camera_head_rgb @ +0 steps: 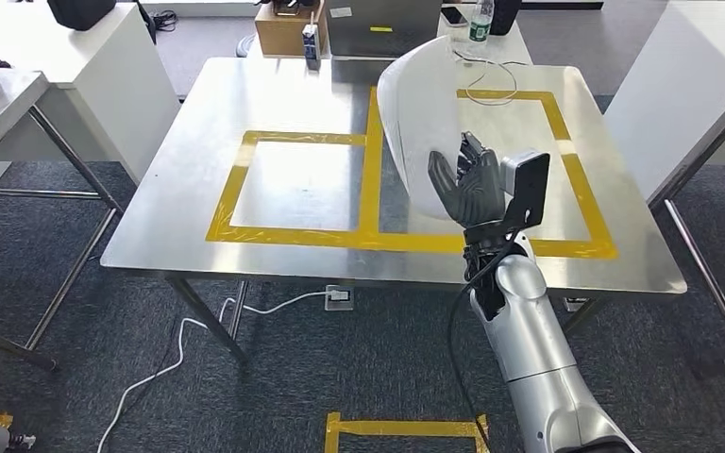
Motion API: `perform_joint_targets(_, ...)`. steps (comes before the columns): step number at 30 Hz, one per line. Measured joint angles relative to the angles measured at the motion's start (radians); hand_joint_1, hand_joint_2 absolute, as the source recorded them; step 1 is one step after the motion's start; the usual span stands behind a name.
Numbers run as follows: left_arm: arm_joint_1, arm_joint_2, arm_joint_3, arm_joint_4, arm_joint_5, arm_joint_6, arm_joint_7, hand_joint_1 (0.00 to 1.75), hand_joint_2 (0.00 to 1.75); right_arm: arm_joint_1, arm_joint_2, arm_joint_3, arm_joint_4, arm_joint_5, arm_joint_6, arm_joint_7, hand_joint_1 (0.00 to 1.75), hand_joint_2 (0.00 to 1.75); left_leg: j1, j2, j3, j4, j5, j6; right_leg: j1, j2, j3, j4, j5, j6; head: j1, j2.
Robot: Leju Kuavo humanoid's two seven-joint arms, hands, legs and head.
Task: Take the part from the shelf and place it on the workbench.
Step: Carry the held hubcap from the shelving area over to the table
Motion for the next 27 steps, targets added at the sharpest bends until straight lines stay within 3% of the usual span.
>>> perform_joint_targets(2, 0.005, 0.003, 0.000, 0.000, 0.000, 0.000, 0.000, 0.00, 1.75, 0.003, 0.000, 0.000, 0.004, 0.000, 0.000, 0.000, 1.75, 1.75, 0.004, 0.000, -0.038, -0.016, 0.002, -0.009, -0.005, 0.004, 0.028, 0.005, -0.025, 0.005, 0.000, 0.000)
perform_joint_targets(3, 0.007, 0.004, 0.000, 0.000, 0.000, 0.000, -0.001, 0.00, 1.75, 0.003, 0.000, 0.000, 0.005, 0.001, -0.002, 0.000, 1.75, 1.75, 0.007, 0.001, -0.036, -0.067, 0.037, -0.012, -0.008, 0.006, 0.042, 0.009, -0.039, 0.009, 0.000, 0.000)
perform_joint_targets(5, 0.011, 0.005, 0.000, 0.001, -0.002, 0.000, -0.006, 0.00, 1.75, 0.004, 0.000, 0.001, 0.007, 0.006, -0.009, 0.000, 1.75, 1.75, 0.012, 0.003, -0.026, -0.185, 0.141, -0.017, -0.013, 0.006, 0.064, 0.022, -0.069, 0.021, -0.001, 0.000)
perform_joint_targets(6, 0.011, 0.005, 0.000, 0.002, -0.003, 0.000, -0.008, 0.00, 1.75, 0.003, 0.000, 0.002, 0.009, 0.011, -0.016, 0.001, 1.75, 1.75, 0.012, 0.004, -0.025, -0.221, 0.180, -0.012, -0.012, 0.007, 0.067, 0.028, -0.081, 0.028, -0.001, 0.000)
perform_joint_targets(7, 0.010, 0.004, 0.000, 0.003, -0.004, 0.000, -0.008, 0.00, 1.75, 0.003, 0.000, 0.003, 0.012, 0.021, -0.028, 0.003, 1.75, 1.75, 0.011, 0.004, -0.028, -0.237, 0.201, -0.004, -0.011, 0.008, 0.065, 0.031, -0.090, 0.036, -0.001, 0.000)
perform_joint_targets(10, 0.009, 0.003, 0.000, 0.004, -0.004, 0.000, -0.005, 0.00, 1.75, -0.003, 0.000, 0.008, 0.021, 0.060, -0.078, 0.007, 1.75, 1.75, 0.009, 0.002, -0.027, -0.234, 0.193, 0.026, -0.012, 0.007, 0.065, 0.032, -0.109, 0.052, 0.001, 0.000)
perform_joint_targets(12, 0.008, 0.003, 0.000, 0.004, -0.004, 0.000, -0.004, 0.00, 1.75, -0.015, 0.000, 0.010, 0.029, 0.081, -0.108, 0.007, 1.75, 1.75, 0.011, 0.001, -0.017, -0.237, 0.183, 0.039, -0.014, 0.002, 0.041, 0.089, -0.139, 0.061, 0.002, 0.000)
perform_joint_targets(15, 0.005, 0.003, 0.000, 0.004, -0.004, 0.000, -0.007, 0.00, 1.75, -0.031, -0.001, 0.010, 0.049, 0.098, -0.133, 0.010, 1.75, 1.75, 0.009, 0.000, -0.004, -0.238, 0.169, 0.048, -0.013, 0.000, -0.085, 0.288, -0.199, 0.066, 0.003, 0.000)
perform_joint_targets(16, 0.005, 0.003, 0.000, 0.004, -0.004, 0.000, -0.009, 0.00, 1.75, -0.032, -0.001, 0.010, 0.058, 0.100, -0.137, 0.012, 1.75, 1.75, 0.008, -0.001, 0.002, -0.238, 0.164, 0.049, -0.013, 0.000, -0.119, 0.326, -0.195, 0.064, 0.003, 0.000)
perform_joint_targets(17, 0.005, 0.003, 0.000, 0.004, -0.004, 0.000, -0.011, 0.00, 1.75, -0.033, -0.002, 0.010, 0.067, 0.102, -0.140, 0.013, 1.75, 1.75, 0.007, -0.002, 0.010, -0.238, 0.159, 0.049, -0.012, 0.000, -0.135, 0.325, -0.168, 0.061, 0.003, 0.000)
perform_joint_targets(19, 0.006, 0.003, 0.000, 0.004, -0.005, 0.000, -0.017, 0.00, 1.75, -0.039, -0.002, 0.010, 0.082, 0.104, -0.145, 0.011, 1.75, 1.75, 0.005, -0.004, 0.026, -0.238, 0.149, 0.046, -0.008, -0.001, -0.111, 0.214, -0.069, 0.049, 0.003, 0.000)
perform_joint_targets(21, 0.005, 0.001, -0.001, 0.005, -0.006, 0.000, -0.020, 0.00, 1.75, -0.052, -0.003, 0.010, 0.094, 0.105, -0.148, 0.005, 1.75, 1.75, 0.003, -0.005, 0.034, -0.238, 0.143, 0.039, -0.001, -0.001, -0.071, 0.093, -0.007, 0.036, 0.003, 0.000)
perform_joint_targets(23, 0.003, 0.001, -0.002, 0.005, -0.008, 0.000, -0.021, 0.00, 1.75, -0.061, -0.002, 0.011, 0.104, 0.105, -0.148, 0.001, 1.75, 1.75, 0.000, -0.005, 0.033, -0.239, 0.142, 0.035, 0.002, -0.001, -0.055, 0.047, -0.001, 0.039, 0.003, 0.000)
perform_joint_targets(25, 0.003, 0.003, -0.003, 0.004, -0.011, 0.000, -0.020, 0.00, 1.75, -0.063, -0.002, 0.012, 0.111, 0.105, -0.149, 0.000, 1.75, 1.75, -0.001, -0.004, 0.034, -0.244, 0.144, 0.037, 0.002, 0.002, -0.052, 0.038, 0.001, 0.046, 0.003, 0.000)
perform_joint_targets(27, 0.003, 0.003, -0.003, 0.005, -0.014, 0.000, -0.018, 0.00, 1.75, -0.064, -0.002, 0.013, 0.115, 0.105, -0.150, 0.000, 1.75, 1.75, -0.001, -0.004, 0.039, -0.251, 0.147, 0.034, 0.003, 0.003, -0.051, 0.038, 0.000, 0.044, 0.003, 0.000)
